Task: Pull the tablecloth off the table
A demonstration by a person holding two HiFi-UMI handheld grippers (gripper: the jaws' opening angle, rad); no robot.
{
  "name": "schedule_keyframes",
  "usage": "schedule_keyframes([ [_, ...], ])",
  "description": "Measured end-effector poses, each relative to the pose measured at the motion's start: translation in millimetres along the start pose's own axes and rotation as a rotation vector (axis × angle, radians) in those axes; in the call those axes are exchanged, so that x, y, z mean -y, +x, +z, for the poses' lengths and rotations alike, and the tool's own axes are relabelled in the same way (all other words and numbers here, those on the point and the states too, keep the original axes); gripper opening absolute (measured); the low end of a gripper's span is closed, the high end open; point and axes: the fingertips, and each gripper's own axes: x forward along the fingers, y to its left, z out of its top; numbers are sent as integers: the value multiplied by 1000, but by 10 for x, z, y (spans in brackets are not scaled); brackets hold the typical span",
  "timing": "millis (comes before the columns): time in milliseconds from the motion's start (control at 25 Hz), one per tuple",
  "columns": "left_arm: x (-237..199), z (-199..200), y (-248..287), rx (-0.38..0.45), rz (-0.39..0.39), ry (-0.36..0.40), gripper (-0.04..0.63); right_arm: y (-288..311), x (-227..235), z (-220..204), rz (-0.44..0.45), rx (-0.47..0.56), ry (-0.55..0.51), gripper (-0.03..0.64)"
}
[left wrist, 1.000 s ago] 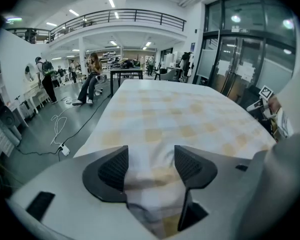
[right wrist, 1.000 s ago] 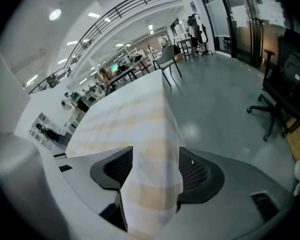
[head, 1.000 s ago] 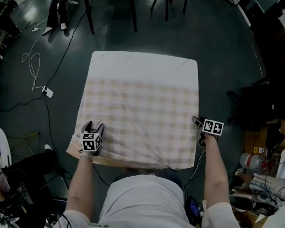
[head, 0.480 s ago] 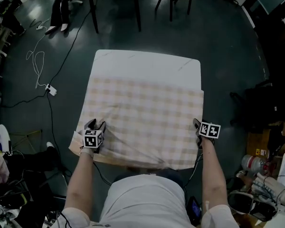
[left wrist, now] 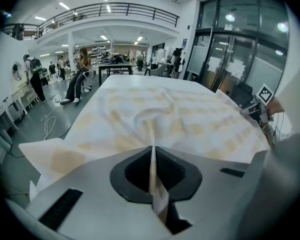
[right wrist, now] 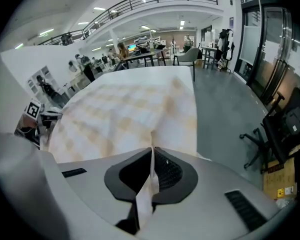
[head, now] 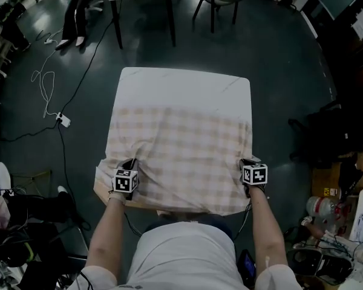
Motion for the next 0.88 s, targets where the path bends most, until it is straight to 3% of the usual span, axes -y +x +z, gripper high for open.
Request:
schedule_keyframes([
  [200, 70, -33, -7, 10, -7, 30, 14, -13, -624, -15, 145, 31, -7, 29],
  [600, 203, -218, -100, 10, -34, 80, 14, -11, -2306, -396, 412, -38, -289, 26],
  [880, 364, -412, -209, -19, -76, 104, 14, -51, -2644, -598, 523, -77, -301, 28],
])
